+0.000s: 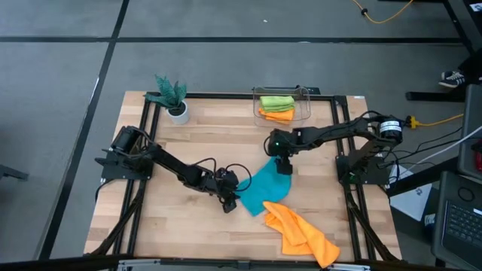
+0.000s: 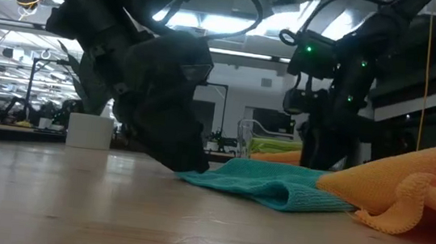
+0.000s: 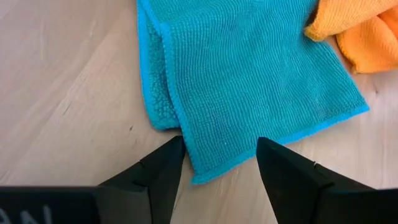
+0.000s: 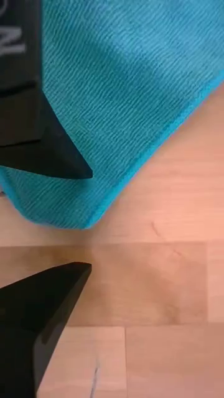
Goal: Fold microfiber towels
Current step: Fold the blue microfiber towel
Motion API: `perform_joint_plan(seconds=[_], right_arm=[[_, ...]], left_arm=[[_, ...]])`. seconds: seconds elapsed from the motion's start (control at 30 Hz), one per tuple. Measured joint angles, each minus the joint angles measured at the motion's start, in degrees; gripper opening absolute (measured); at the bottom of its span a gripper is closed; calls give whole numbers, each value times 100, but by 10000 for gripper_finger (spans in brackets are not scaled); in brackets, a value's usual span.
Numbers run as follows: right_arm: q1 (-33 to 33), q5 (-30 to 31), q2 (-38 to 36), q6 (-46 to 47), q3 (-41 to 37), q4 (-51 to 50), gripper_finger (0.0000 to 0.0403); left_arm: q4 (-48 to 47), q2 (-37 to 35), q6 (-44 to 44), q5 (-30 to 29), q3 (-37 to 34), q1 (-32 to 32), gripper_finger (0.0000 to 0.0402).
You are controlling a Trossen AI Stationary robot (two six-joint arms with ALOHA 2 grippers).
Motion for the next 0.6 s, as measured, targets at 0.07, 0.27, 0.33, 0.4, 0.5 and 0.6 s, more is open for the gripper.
perform_joint_plan(seconds=[0.07,0.27,0.33,0.4,0.5,0.6], right_arm=[[-40,-197,0,8,-71,47,233],[-47,-385,0,2,-90,40,231],[-47,-384,0,0,-90,42,224],[-47,-385,0,8,-90,42,213],[-47,-396,0,44,-90,40,195],[-47,-400,0,48,-90,36,176]], left_arm=[[-23,2,0,42,-2,12,204],[-160,0,21,122,-4,15,204],[-169,0,101,124,-4,15,204],[-202,0,265,89,-4,12,204],[-245,4,311,-187,-8,2,204],[-255,4,432,-262,-15,8,204]])
